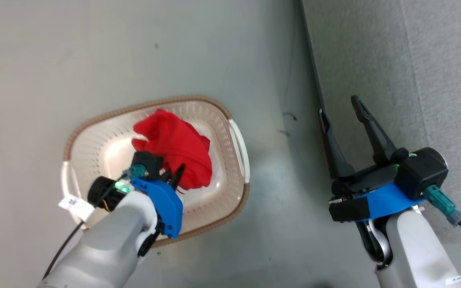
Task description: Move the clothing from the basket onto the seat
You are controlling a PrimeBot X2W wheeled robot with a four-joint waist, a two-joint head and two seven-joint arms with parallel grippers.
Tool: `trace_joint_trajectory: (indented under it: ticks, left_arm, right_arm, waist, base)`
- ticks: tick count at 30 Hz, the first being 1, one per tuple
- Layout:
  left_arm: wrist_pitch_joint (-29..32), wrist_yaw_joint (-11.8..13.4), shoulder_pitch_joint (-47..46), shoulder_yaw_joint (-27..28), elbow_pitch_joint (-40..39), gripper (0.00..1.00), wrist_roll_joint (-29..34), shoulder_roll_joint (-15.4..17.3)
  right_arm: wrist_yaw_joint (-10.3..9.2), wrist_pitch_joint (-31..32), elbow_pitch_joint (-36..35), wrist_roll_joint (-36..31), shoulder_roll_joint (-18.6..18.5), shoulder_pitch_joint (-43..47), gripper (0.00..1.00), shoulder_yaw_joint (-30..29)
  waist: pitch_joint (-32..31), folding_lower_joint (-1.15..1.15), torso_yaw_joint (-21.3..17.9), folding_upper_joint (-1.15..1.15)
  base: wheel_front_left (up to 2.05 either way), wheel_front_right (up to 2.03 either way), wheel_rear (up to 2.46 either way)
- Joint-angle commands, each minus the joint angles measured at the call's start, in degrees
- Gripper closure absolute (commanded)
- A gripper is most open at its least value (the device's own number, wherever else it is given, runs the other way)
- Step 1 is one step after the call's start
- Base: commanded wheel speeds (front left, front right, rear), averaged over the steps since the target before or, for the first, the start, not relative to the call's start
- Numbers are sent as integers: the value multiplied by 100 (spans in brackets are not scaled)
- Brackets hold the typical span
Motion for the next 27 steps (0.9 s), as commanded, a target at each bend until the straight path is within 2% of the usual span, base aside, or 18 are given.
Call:
trace_joint_trajectory:
  ticks: [1,13,27]
  left_arm:
    - [-106,-5,77,-50,-74,100,0,-13]
    - [-435,-5,400,-205,-658,100,291,-79]
    - [-439,-5,498,648,-1406,100,922,-13]
  right_arm:
    - [3,16,47,26,-3,43,0,-22]
    - [3,151,367,116,-3,542,0,-99]
    - [3,291,737,313,-3,953,0,135]
  waist:
    - [-486,0,191,0]
    - [-2012,0,554,0]
    - [-3085,0,604,0]
  base:
    - [0,0,0]
    - [0,0,0]
    - [0,0,0]
